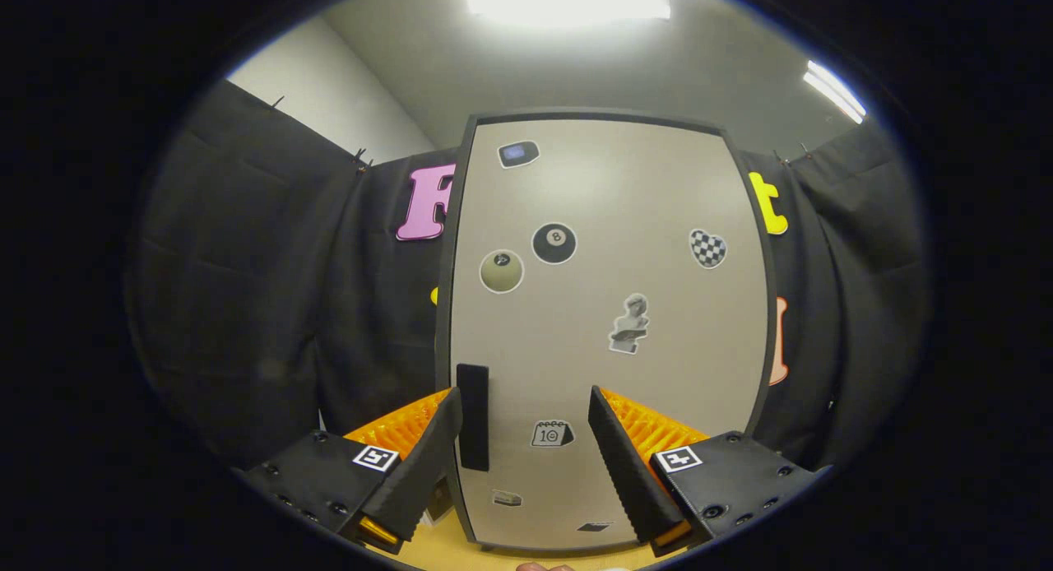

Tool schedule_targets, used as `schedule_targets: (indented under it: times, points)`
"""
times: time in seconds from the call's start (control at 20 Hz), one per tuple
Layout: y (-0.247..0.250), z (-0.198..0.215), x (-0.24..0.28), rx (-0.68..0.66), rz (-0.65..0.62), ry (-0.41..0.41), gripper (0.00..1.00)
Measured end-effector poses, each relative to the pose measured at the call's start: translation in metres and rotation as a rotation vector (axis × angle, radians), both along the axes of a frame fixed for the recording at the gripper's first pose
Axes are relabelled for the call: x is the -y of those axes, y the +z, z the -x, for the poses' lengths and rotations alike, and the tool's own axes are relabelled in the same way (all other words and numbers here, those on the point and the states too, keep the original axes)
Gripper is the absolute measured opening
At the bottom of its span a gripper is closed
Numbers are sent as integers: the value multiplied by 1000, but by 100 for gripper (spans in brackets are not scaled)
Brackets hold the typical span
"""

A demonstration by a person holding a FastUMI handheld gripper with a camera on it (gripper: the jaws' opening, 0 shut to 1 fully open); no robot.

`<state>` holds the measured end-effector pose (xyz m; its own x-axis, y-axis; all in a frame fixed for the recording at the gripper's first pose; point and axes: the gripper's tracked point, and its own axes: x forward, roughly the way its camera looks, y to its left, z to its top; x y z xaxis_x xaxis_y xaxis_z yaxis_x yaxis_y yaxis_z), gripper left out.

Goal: Open the shoe cabinet door, grab the shoes and put them into the shoe cabinet, then close the shoe cabinet door.

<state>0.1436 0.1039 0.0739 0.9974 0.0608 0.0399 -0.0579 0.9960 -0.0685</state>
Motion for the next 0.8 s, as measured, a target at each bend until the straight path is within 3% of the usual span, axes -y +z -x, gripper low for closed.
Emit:
schedule_targets:
  times: [0.3, 0.45, 0.65, 0.75, 0.8]
  points:
    - [-27, -39, -29, -46, 97, 21, 97]
    - [-48, -58, -24, -131, 91, -20, 97]
    - [-58, -69, -33, -177, 65, 5, 96]
    - [-61, -73, -34, -179, 83, -12, 93]
    - [-64, -75, -36, -189, 83, -14, 87]
